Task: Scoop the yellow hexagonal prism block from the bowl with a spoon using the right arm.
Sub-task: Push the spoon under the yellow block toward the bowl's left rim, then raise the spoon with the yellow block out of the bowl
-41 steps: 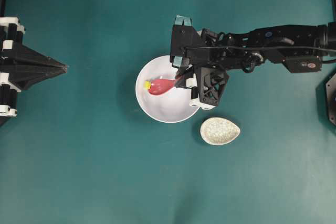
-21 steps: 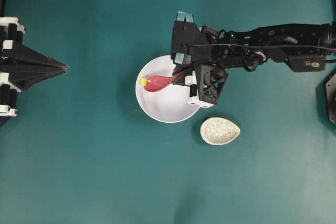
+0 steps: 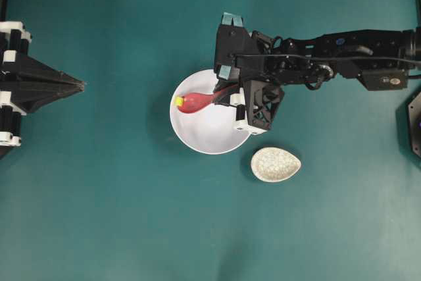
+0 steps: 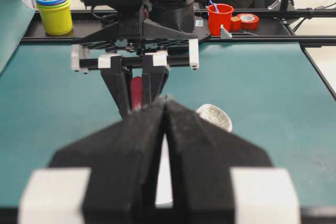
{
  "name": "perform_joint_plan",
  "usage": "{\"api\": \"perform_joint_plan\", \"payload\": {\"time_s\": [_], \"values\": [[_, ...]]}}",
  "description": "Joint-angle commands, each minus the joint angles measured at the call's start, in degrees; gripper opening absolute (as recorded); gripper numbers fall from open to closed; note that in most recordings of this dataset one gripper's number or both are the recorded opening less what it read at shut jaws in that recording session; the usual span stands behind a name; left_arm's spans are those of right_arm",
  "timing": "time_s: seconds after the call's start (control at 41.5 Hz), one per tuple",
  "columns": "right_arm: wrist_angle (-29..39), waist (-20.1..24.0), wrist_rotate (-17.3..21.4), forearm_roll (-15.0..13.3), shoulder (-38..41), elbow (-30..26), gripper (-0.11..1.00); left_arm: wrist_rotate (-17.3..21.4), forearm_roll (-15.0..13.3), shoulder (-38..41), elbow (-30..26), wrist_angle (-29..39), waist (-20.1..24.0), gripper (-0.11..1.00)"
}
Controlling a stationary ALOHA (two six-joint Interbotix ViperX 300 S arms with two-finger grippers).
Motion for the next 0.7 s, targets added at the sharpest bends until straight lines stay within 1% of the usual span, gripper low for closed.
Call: {"api": "perform_joint_plan", "payload": {"time_s": [0.0, 0.362, 0.531, 0.676], "values": [[-0.9, 0.1, -0.1, 0.1, -1.8, -0.7, 0.25, 0.0, 0.1, 0.4, -1.5, -0.5, 0.0, 0.0], [-1.2, 0.1, -0.1, 0.3, -2.1, -0.2, 0.25, 0.0, 0.1, 0.5, -1.5, -0.5, 0.1, 0.0], [-4.4, 0.4, 0.0, 0.5, -3.3, 1.8, 0.25, 0.0, 0.1, 0.5, -1.5, -0.5, 0.1, 0.0], [-8.4, 1.1, 0.1, 0.9, -5.4, 4.7, 0.25, 0.0, 0.1, 0.5, -1.5, -0.5, 0.1, 0.0]]}}
